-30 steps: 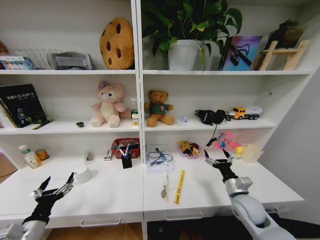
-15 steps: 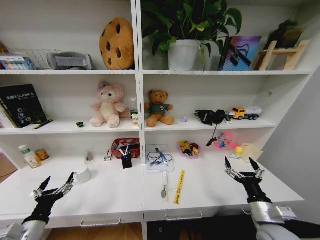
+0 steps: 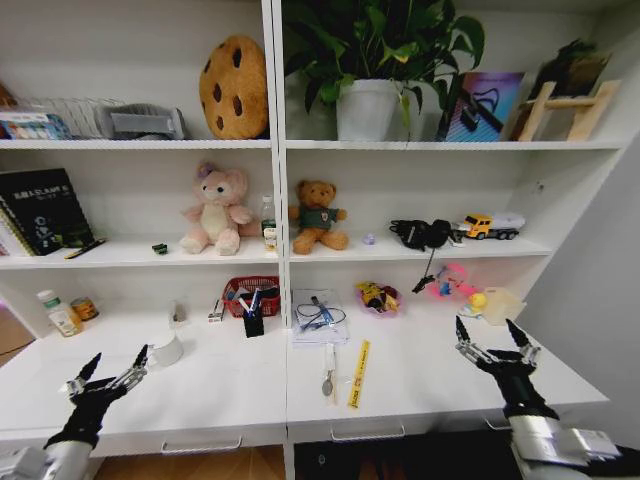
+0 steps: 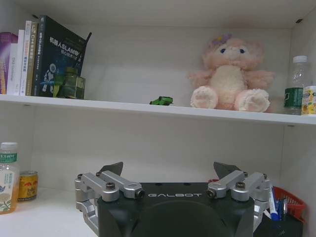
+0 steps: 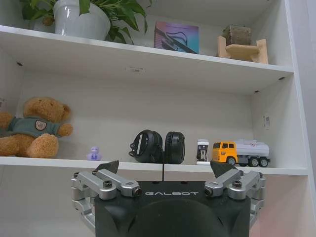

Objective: Organize the objects on the table.

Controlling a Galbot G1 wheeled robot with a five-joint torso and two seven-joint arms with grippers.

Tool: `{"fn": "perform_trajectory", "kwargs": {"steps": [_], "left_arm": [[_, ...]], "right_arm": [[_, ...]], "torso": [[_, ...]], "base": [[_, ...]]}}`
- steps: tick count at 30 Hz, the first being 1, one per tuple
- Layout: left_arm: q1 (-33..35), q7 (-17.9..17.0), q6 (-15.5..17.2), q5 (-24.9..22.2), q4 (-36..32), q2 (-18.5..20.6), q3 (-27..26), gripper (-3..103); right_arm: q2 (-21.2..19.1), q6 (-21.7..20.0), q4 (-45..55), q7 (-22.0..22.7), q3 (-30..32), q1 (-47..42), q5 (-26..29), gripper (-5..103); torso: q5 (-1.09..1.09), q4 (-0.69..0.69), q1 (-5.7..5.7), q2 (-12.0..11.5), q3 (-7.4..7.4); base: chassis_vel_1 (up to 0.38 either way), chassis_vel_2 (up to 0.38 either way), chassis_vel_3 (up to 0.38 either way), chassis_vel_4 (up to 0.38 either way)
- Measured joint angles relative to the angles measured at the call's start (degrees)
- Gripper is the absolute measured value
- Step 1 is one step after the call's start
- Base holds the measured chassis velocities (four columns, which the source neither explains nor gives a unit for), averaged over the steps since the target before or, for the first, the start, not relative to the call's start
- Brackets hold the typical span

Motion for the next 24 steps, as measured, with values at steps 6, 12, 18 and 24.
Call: {"fn": "perform_trajectory", "kwargs": {"steps": [6, 12, 18, 24], "left_arm": [[0.00, 0.00, 0.00, 0.00, 0.00, 0.00, 0.00, 100], [0.00, 0.00, 0.00, 0.00, 0.00, 0.00, 0.00, 100], [0.00, 0.00, 0.00, 0.00, 0.00, 0.00, 0.00, 100], [0.00, 0.00, 0.00, 0.00, 0.00, 0.00, 0.00, 100]], "right_arm": [[-0.04, -0.06, -0.06, 0.03, -0.08, 0.12, 0.02, 100], [-0.06, -0.11, -0.16, 0.05, -0.14, 0.19, 0.05, 100], [-0.07, -0.13, -0.20, 0.08, -0.18, 0.23, 0.05, 100], [-0.08, -0.17, -0.26, 0.10, -0.21, 0.27, 0.05, 100]], "torso": [[0.00, 0.00, 0.00, 0.00, 0.00], [0.00, 0.00, 0.00, 0.00, 0.00], [0.00, 0.00, 0.00, 0.00, 0.00], [0.01, 0.00, 0.00, -0.01, 0.00]], "base": [[0.000, 0.000, 0.000, 0.000], [0.000, 0.000, 0.000, 0.000], [0.000, 0.000, 0.000, 0.000], [0.012, 0.011, -0.012, -0.011]]}}
